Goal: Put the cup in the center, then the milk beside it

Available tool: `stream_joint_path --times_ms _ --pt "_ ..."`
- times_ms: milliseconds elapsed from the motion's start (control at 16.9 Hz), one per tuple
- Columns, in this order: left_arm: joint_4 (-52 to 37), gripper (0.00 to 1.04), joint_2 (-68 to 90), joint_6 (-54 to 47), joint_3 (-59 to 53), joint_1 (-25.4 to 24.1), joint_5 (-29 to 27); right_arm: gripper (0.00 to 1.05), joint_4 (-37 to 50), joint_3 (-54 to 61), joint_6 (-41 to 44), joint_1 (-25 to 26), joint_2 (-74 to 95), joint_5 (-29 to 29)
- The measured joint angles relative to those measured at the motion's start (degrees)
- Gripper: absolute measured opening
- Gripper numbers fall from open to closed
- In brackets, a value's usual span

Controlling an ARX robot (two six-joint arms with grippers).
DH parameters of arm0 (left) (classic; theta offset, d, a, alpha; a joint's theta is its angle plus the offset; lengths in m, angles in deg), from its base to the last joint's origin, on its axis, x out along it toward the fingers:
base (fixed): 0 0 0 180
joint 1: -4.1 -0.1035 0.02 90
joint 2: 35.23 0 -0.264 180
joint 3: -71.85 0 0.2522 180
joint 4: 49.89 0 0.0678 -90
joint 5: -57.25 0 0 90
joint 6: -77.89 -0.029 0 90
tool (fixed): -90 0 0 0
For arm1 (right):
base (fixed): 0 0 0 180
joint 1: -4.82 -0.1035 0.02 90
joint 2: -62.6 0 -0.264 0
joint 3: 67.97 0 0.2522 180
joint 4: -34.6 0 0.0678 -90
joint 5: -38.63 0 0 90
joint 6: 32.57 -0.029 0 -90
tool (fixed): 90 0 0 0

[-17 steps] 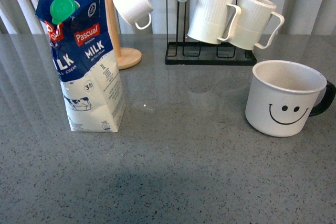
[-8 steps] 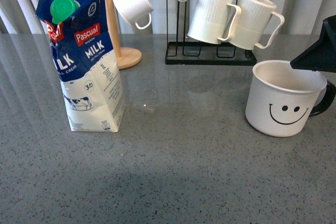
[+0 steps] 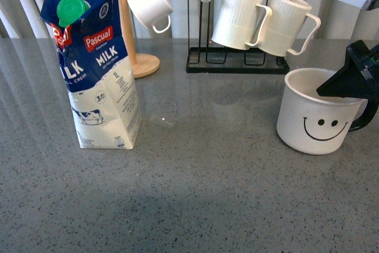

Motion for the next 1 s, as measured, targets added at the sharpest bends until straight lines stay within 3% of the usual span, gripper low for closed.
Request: stream_joint_path --times_ms 295,354,649,1003 --pt "0.0 0.98 0.0 0.0 0.0 0.0 0.0 0.07 0.2 -0.6 -0.2 -0.3 0.3 -1.6" --pt "0.0 0.98 0.0 0.0 0.0 0.0 0.0 0.03 0.1 -0.8 -0.5 -0.3 0.3 -1.6" --pt "0.0 0.98 0.0 0.0 0.0 0.0 0.0 0.03 -1.8 -2.1 -3.3 -1.0 -0.9 -0.9" --pt "0.0 0.98 0.0 0.0 0.0 0.0 0.0 0.03 -1.4 -4.5 -7.7 -8.0 -3.0 -0.5"
